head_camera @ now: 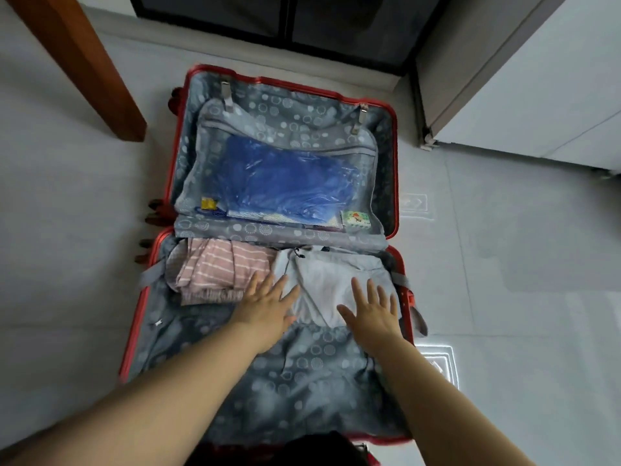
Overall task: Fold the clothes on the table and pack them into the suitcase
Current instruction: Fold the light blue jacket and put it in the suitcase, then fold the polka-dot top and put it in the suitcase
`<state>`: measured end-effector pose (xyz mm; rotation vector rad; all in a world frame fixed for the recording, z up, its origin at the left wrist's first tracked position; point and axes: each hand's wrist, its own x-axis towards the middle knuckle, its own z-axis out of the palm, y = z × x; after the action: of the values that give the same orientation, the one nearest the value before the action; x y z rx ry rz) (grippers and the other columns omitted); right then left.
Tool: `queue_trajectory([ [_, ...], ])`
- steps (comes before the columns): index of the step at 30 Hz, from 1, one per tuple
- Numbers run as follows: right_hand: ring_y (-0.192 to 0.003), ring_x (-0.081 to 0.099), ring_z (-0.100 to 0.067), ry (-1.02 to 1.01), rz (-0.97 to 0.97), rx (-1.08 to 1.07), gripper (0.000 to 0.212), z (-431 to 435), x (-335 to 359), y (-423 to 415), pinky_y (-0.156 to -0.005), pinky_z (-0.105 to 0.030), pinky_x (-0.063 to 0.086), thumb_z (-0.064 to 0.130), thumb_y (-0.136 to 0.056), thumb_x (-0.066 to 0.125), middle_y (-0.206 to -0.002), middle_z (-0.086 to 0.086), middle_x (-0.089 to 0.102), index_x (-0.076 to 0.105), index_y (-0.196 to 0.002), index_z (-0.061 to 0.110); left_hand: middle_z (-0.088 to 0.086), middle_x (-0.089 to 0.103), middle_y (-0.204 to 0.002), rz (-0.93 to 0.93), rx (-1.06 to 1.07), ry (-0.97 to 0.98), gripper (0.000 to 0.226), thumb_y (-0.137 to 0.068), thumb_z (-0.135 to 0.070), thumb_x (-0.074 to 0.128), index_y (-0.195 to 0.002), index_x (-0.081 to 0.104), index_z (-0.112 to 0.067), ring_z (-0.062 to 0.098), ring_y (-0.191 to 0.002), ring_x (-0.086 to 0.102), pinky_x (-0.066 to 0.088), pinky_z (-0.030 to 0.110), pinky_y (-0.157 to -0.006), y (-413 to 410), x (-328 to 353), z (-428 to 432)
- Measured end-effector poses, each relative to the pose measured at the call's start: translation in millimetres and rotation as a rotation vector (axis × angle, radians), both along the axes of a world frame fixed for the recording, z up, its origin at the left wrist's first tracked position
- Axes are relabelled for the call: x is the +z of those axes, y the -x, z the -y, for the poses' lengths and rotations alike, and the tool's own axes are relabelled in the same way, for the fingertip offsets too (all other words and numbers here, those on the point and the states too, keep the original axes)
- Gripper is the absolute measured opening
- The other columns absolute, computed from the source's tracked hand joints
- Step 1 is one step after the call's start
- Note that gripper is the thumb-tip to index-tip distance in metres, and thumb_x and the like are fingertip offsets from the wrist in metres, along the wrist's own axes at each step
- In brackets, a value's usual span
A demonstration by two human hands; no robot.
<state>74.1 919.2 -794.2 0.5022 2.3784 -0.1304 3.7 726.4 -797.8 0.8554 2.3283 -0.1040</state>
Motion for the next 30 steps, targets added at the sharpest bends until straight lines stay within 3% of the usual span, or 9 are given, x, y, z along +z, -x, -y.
queue_trajectory([
  [6, -0.145, -0.008, -0.027, 0.082, 0.048, 0.006, 0.068, 36.6, 137.5, -20.3, -0.116, -0.041, -0.007, 0.057, -0.095, 0.014, -0.158, -0.007, -0.009, -0.013, -0.148, 0.024, 0.005, -0.012, -0.157, 0.081, 0.103, 0.053, 0.058, -0.098, -0.048, 0.016, -0.148, -0.004, -0.027, 0.026, -0.143, -0.015, -0.017, 0.044, -0.111, -25.6, 145.5, 31.3],
  [12, -0.145, 0.0, -0.027, 0.161, -0.028, 0.106, 0.066, 89.6, 357.5, -33.6, -0.117, -0.042, -0.003, 0.055, -0.096, 0.015, -0.158, -0.006, 0.0, -0.004, -0.15, 0.023, 0.007, -0.009, -0.157, 0.114, 0.161, 0.031, 0.057, -0.099, -0.045, 0.02, -0.149, -0.001, -0.025, 0.027, -0.144, -0.013, -0.015, 0.047, -0.114, -73.2, 362.7, 66.8],
  [16, -0.145, 0.007, -0.027, 0.166, -0.08, 0.189, 0.081, 112.1, 482.1, -47.8, -0.117, -0.041, 0.0, 0.066, -0.081, -0.003, -0.158, -0.006, 0.005, 0.001, -0.15, 0.023, 0.004, -0.007, -0.157, 0.094, 0.307, -0.07, 0.057, -0.099, -0.045, 0.018, -0.149, -0.002, -0.027, 0.025, -0.144, -0.01, -0.014, 0.044, -0.114, -96.6, 489.6, 78.4],
  [18, -0.145, 0.009, -0.027, 0.151, -0.14, 0.276, 0.073, 129.8, 533.9, -46.0, -0.117, -0.042, 0.002, 0.062, -0.089, 0.007, -0.158, -0.007, 0.008, 0.004, -0.15, 0.022, 0.002, -0.003, -0.158, 0.031, 0.392, -0.131, 0.057, -0.098, -0.048, 0.015, -0.149, 0.001, -0.027, 0.024, -0.145, -0.007, -0.012, 0.043, -0.114, -99.4, 542.1, 96.1],
  [21, -0.144, 0.01, -0.026, 0.166, -0.221, 0.389, 0.064, 174.4, 587.9, -52.1, -0.117, -0.042, 0.003, 0.05, -0.097, 0.027, -0.157, -0.008, 0.009, 0.005, -0.15, 0.021, 0.0, 0.003, -0.158, -0.058, 0.515, -0.193, 0.056, -0.098, -0.045, 0.021, -0.149, 0.004, -0.028, 0.022, -0.145, -0.002, -0.006, 0.042, -0.115, -114.6, 597.1, 141.9],
  [26, -0.141, 0.022, -0.027, 0.27, -0.404, 0.405, 0.071, 264.8, 636.9, -39.4, -0.116, -0.041, 0.014, 0.061, -0.092, 0.019, -0.154, -0.009, 0.021, 0.014, -0.149, 0.018, 0.002, 0.016, -0.156, -0.228, 0.543, -0.219, 0.057, -0.097, -0.048, 0.018, -0.149, 0.003, -0.029, 0.023, -0.145, 0.004, -0.007, 0.043, -0.115, -122.3, 650.5, 240.7],
  [30, -0.134, 0.031, -0.032, 0.355, -0.495, 0.313, 0.062, 353.8, 656.3, -27.0, -0.109, -0.038, 0.023, 0.047, -0.096, 0.037, -0.149, -0.012, 0.03, 0.027, -0.144, 0.01, 0.004, 0.025, -0.152, -0.299, 0.587, -0.22, 0.057, -0.098, -0.046, 0.022, -0.149, 0.004, -0.029, 0.023, -0.144, 0.008, -0.005, 0.042, -0.116, -125.6, 672.3, 344.1],
])
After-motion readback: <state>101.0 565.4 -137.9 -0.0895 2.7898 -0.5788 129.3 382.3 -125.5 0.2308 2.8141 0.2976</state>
